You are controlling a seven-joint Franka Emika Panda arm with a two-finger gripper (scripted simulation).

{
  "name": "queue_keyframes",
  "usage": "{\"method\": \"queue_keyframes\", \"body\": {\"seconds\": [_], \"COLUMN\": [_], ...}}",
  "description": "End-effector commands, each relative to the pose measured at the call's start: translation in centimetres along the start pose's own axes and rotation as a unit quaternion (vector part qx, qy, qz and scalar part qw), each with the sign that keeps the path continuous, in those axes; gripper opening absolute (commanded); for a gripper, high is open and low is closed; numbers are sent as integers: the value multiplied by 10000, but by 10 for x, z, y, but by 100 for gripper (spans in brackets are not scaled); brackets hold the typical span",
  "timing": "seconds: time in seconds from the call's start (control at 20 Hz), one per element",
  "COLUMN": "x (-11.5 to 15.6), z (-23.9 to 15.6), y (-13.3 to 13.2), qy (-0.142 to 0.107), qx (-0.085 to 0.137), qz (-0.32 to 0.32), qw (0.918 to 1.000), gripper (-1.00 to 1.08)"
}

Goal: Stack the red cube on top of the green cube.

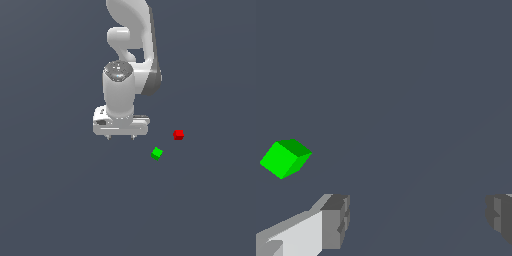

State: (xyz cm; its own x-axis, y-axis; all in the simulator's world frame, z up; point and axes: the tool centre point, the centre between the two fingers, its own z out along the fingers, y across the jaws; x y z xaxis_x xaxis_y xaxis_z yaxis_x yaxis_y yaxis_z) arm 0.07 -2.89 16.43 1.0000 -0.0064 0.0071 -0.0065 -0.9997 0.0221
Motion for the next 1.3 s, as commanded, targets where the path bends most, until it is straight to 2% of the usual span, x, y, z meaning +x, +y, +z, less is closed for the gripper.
{"method": "queue_keyframes", "body": {"seconds": [0.0,0.25,0.55,0.8,1.25], "x": [0,-4,-18,-37,-80], "z": [0,3,12,26,55], "y": [0,-9,-43,-89,-195], "qy": [0,-1,-5,-11,-25], "qx": [0,3,13,32,72], "qz": [0,0,2,5,14], "qw": [10000,10000,10000,10000,10000], "gripper": [100,100,100,100,100]}}
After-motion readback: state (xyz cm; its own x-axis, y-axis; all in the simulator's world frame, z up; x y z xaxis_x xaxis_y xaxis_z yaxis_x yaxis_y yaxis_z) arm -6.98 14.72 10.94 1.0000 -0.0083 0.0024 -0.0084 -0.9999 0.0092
